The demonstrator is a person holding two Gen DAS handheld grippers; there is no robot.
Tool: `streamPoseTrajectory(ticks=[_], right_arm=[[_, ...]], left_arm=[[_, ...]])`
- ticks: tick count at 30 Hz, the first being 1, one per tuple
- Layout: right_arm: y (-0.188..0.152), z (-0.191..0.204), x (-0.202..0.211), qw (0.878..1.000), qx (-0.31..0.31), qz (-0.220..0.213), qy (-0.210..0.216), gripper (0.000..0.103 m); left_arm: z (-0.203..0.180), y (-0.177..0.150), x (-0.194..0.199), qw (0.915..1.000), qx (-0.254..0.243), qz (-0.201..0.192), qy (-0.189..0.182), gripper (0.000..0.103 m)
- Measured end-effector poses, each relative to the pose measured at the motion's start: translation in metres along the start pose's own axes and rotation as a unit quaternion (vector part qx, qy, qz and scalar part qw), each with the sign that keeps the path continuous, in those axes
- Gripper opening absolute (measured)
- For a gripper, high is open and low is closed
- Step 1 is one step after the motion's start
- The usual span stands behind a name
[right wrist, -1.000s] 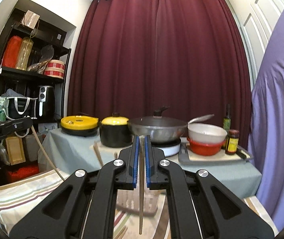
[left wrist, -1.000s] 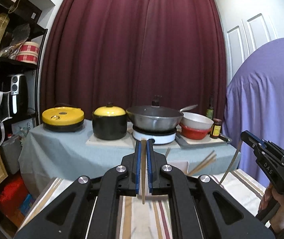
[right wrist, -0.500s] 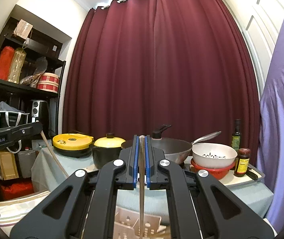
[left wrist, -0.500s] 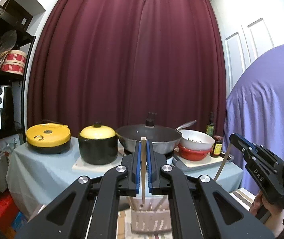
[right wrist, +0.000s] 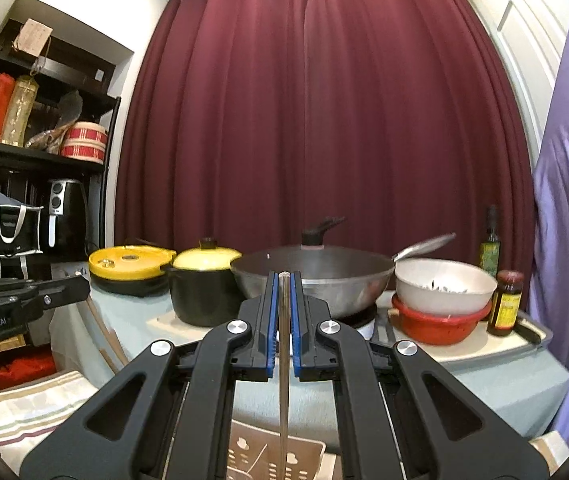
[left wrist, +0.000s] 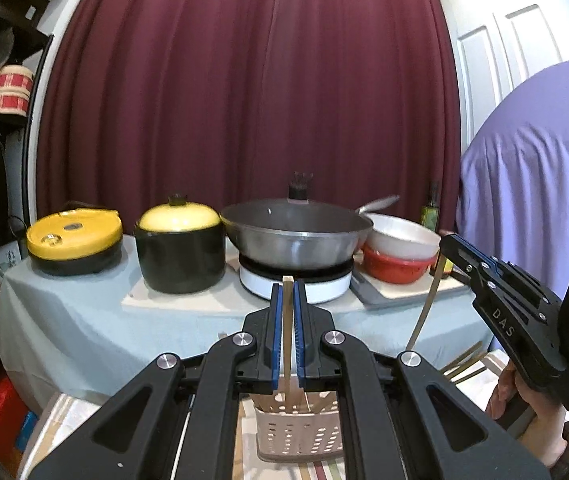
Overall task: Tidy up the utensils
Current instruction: 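Lower both chopsticks into the white holder and open both tools, then move both open tools back toward the remaining chopsticks on the table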
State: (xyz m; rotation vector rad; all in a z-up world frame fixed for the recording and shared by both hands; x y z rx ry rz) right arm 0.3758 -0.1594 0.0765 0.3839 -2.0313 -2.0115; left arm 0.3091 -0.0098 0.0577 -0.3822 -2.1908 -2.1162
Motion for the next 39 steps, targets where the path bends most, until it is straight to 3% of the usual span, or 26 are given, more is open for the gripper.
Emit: streamPoseTrajectory(ticks=[6, 9, 13, 18, 21, 23, 39], right_arm=[[-0.024, 0.003, -0.012, 1.0, 0.003, 0.027, 0.002, 0.007], [-0.03, 0.003, -0.013, 0.999, 0.001, 0.033, 0.0, 0.014], [-0.03, 0.006, -0.007, 0.999, 0.012, 0.032, -0.007, 0.023], [-0.03, 0.01, 0.01, 0.999, 0.015, 0.036, -0.013, 0.028], [-0.034, 0.011, 0.027, 0.999, 0.014, 0.04, -0.019, 0.04], [-0.038, 0.013, 0.039, 0.999, 0.014, 0.045, -0.022, 0.04], [-0.106, 0.038, 0.141, 0.993, -0.007, 0.112, -0.029, 0.043]], left_arm=[[0.001, -0.013, -0.015, 0.9998, 0.002, 0.017, -0.003, 0.007], [0.003, -0.014, -0.016, 0.9998, 0.005, 0.02, -0.003, 0.009], [0.005, -0.014, -0.014, 0.9998, 0.011, 0.018, -0.001, 0.028], [0.006, -0.016, -0.001, 0.9999, 0.01, 0.012, 0.006, 0.039], [0.007, -0.02, 0.011, 0.9998, 0.012, 0.009, 0.01, 0.044], [0.007, -0.025, 0.02, 0.9998, 0.01, 0.009, 0.015, 0.048], [0.008, -0.106, 0.082, 0.9965, 0.022, 0.063, 0.049, 0.049]])
Point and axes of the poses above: each gripper's, at about its wrist camera, not at the fingertips, and x roughly against the way its jaws point, z to its left, y to its top, the point moved 9 cm from there along -x, roughly the way its jaws point
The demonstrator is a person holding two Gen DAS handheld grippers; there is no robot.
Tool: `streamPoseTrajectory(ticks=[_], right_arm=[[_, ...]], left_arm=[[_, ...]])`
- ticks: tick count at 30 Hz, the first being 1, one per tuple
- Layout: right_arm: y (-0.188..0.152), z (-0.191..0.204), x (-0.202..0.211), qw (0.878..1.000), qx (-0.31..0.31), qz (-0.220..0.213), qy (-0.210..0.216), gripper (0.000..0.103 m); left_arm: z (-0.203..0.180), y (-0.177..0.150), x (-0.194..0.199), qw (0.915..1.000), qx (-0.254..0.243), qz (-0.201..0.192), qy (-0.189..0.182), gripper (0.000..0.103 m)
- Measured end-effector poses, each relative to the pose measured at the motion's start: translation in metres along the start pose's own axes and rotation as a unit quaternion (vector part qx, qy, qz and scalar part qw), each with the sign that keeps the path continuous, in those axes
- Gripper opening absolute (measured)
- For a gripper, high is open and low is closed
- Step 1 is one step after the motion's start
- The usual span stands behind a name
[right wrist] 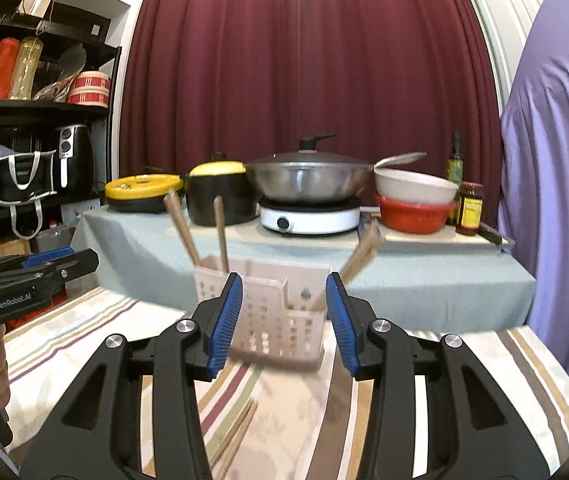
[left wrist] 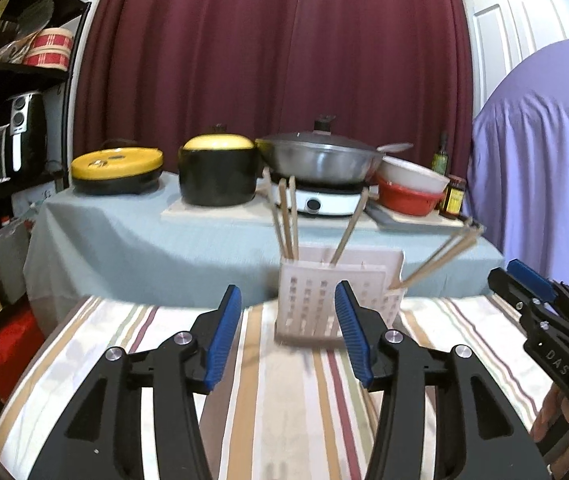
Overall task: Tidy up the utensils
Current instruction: 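Move both open tools back toward the remaining chopsticks on the table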
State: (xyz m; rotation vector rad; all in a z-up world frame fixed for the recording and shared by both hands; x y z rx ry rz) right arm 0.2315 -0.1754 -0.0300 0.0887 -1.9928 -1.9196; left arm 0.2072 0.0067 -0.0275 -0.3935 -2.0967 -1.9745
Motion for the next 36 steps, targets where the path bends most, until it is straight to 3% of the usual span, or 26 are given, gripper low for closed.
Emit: streamPoseTrajectory(ticks=[19, 36], right_arm=[[-0.095, 0.024, 0.067, 0.997, 0.004, 0.077, 0.002, 0.043], [-0.153, 0.045, 0.09, 0.993, 0.01, 0.113, 0.012, 0.043]], left_arm=[[-0.005, -0.082, 0.044, 0.9983, -0.008, 0.057, 0.011, 0.049], [-0.003, -0.142, 0.06, 0.9951, -0.01, 0.097, 0.015, 0.049]])
Point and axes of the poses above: each gripper's, at about its wrist camera, not at the fingertips, and x roughly against the way its jaws point, z to its left, y to its top, the point moved 9 cm from there along -x, roughly the way its jaws point
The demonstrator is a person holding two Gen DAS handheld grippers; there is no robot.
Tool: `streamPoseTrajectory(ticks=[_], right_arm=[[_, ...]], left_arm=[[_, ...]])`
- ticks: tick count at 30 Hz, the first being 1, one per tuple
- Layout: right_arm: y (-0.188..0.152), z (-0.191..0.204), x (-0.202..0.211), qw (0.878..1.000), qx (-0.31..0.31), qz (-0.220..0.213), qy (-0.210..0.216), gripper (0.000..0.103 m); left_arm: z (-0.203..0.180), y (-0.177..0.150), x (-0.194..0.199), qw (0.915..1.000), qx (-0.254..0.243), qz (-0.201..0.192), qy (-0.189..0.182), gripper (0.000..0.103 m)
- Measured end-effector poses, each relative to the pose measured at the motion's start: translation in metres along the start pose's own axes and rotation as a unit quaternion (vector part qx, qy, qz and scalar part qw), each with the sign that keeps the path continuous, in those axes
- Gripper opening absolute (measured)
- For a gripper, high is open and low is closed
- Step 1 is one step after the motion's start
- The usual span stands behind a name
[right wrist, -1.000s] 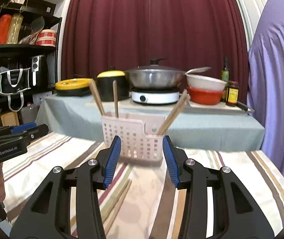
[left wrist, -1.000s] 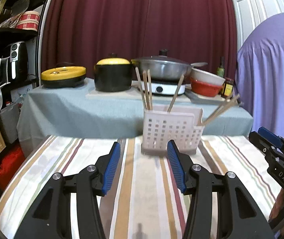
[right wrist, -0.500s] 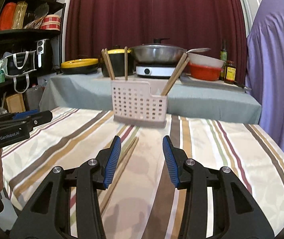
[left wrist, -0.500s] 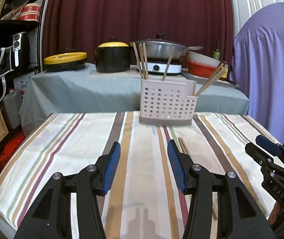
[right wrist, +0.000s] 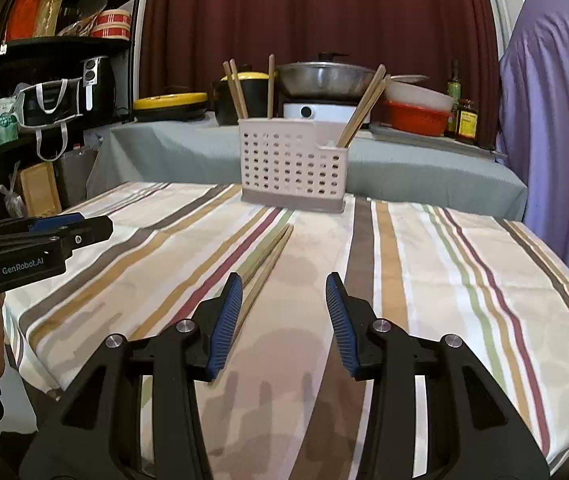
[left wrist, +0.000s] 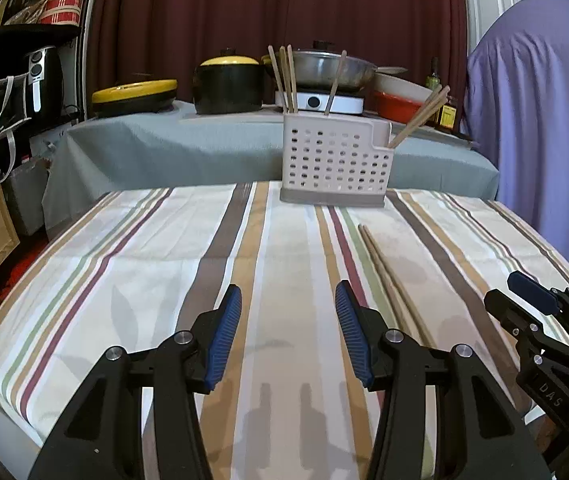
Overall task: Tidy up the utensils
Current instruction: 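Move both open tools back toward the remaining chopsticks on the table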
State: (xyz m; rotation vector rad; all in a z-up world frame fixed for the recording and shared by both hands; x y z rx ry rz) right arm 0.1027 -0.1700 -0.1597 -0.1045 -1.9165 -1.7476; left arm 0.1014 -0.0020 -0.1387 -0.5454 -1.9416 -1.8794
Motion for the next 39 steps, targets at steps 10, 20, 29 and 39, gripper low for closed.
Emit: streamPoseTrajectory(ticks=[10, 20, 29, 39], right_arm=[[-0.017, 0.014, -0.007, 1.0, 0.01, 0.017, 0.012, 0.043], [-0.029, 0.027, -0.016, 0.999, 0.021, 0.038, 0.023, 0.043], [-0.044, 0.034, -0.029, 0.997, 0.038, 0.066, 0.018, 0.041], [-0.048, 0.027, -0.031, 0.997, 0.03, 0.077, 0.012, 0.017]], left_arm=[[0.003, -0.014, 0.0, 1.0, 0.001, 0.009, 0.001, 0.049], [0.023, -0.031, 0.0, 0.9995, 0.01, 0.025, 0.017, 0.049], [0.029, -0.035, 0.0, 0.9993, 0.019, 0.03, 0.017, 0.049], [0.012, -0.038, -0.001, 0.9994, 0.008, 0.034, -0.002, 0.049]])
Point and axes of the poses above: each gripper's, at about its wrist camera, not at the fingertips, and x roughly against the way its jaws point, z to its left, y to its top, the point moved 9 cm from there along -x, roughly the way its jaws point
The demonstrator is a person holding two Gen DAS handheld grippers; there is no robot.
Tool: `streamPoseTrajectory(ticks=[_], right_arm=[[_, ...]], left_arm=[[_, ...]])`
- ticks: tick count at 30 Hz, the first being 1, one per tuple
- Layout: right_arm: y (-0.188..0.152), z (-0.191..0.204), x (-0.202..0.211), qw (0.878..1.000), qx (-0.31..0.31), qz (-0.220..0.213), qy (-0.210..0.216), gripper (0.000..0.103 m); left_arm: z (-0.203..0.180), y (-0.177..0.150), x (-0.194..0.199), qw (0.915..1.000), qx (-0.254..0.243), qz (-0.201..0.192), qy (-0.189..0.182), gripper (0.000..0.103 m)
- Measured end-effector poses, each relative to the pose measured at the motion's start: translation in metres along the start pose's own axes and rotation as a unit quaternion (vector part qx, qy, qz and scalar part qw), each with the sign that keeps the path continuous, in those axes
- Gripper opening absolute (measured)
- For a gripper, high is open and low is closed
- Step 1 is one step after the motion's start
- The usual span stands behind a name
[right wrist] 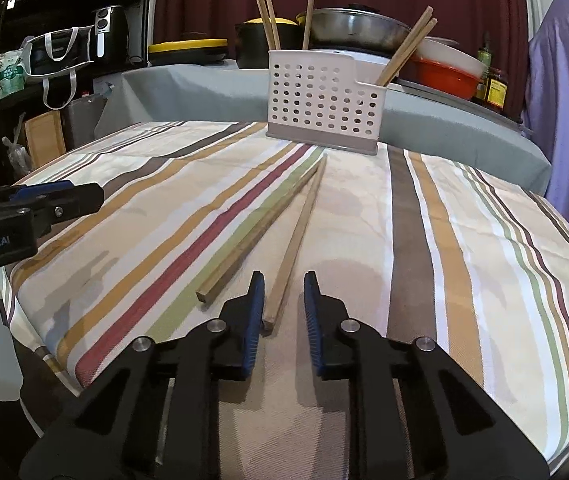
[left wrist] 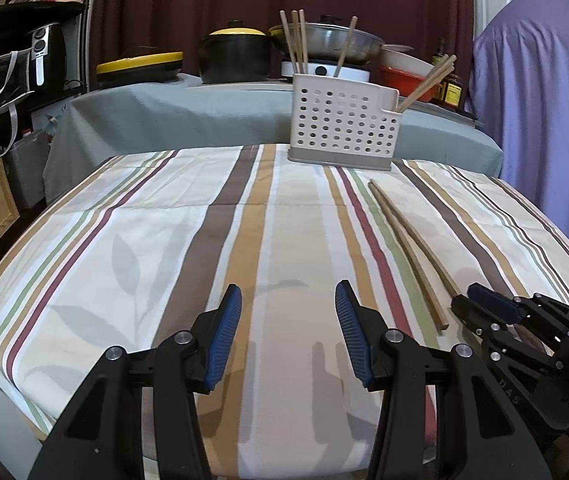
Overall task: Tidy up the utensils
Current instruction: 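Move both open tools back toward the remaining chopsticks on the table, then close the right tool on a chopstick while the left tool grasps another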
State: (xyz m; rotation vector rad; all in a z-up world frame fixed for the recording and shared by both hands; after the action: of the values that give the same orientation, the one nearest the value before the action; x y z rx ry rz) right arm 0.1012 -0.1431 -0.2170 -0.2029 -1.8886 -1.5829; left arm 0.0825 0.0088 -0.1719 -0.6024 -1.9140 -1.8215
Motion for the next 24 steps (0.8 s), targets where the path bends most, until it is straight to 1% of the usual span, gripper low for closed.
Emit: streamPoseTrajectory(ticks=[1, 8, 18, 24], right_arm=[[0.0, -0.001, 0.0, 1.0, -0.001, 0.001, 0.001, 0.012], [0.004, -0.015, 0.006, 1.0, -0.018, -0.008, -0.01, 0.006], [0.007, -0.057, 0.026, 0.997, -0.046, -0.036, -0.043, 0.006], [0.002, -0.076, 0.036, 0.996, -0.061, -0.048, -0.048, 0.006]], left_arm=[[-0.002, 0.0, 0.0, 1.0, -0.001, 0.0, -0.002, 0.049], [-0.019, -0.002, -0.002, 0.9997, -0.007, 0.008, -0.022, 0.049], [-0.068, -0.005, -0.006, 0.9971, -0.05, 0.003, -0.058, 0.049], [-0.089, -0.008, -0.015, 0.9958, -0.053, 0.01, -0.074, 0.049]])
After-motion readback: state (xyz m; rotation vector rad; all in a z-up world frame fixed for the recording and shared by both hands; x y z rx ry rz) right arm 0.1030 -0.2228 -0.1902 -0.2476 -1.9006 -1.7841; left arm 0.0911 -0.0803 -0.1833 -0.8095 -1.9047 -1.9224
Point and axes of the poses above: each gripper's, at about its wrist camera, not at the fingertips, and x roughly against the way its jaws point, z to its left, y to its top, the point moved 9 cm from there along -x, roughly the way its jaws point
